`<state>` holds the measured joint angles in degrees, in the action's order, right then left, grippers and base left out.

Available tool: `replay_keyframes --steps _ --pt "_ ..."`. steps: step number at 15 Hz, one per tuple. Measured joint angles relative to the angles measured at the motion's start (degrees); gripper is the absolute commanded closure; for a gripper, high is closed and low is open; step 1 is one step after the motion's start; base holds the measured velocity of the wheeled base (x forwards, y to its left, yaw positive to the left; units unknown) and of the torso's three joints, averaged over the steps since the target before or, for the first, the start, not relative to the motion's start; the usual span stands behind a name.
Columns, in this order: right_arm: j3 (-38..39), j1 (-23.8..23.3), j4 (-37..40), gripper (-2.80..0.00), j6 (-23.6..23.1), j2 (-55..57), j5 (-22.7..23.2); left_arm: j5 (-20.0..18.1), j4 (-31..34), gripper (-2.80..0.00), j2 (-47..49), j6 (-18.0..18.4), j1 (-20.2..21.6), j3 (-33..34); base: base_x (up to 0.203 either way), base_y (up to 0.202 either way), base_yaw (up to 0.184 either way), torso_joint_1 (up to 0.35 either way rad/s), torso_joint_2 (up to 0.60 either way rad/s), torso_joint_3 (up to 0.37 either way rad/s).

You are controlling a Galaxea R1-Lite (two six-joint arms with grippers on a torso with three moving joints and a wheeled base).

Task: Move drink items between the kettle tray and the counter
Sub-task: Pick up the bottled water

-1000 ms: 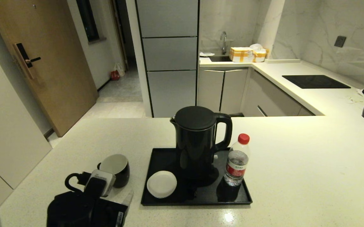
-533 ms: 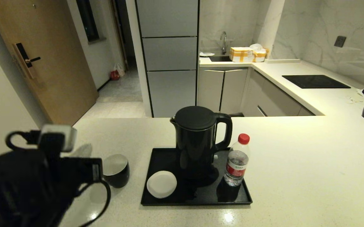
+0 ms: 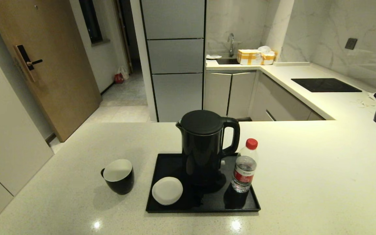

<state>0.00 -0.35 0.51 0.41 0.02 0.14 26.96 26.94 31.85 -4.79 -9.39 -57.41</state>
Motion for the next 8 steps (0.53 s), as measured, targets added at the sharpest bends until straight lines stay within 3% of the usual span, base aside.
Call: replay_keyframes --steps 2,4,6,8 --pt "0.0 0.0 0.0 0.00 0.0 0.0 0.0 -9.9 17.4 0.00 -10.4 -0.9 5.9 -0.8 0.000 0.000 0.000 0.000 0.00 0.000" --pt "0.0 0.0 0.0 0.00 0.0 0.0 0.0 -19.4 29.6 0.00 -18.9 -0.3 8.2 3.3 0.000 0.000 0.000 0.000 0.00 0.000" --pt "0.0 0.0 0.0 0.00 -0.1 0.0 0.0 -24.9 28.2 0.00 -24.7 1.2 8.9 13.5 0.000 0.000 0.000 0.000 0.00 0.000" --pt "0.0 0.0 0.0 0.00 0.0 0.0 0.0 -25.7 17.3 0.00 -28.1 3.0 9.1 26.2 0.000 0.000 0.000 0.000 0.00 0.000"
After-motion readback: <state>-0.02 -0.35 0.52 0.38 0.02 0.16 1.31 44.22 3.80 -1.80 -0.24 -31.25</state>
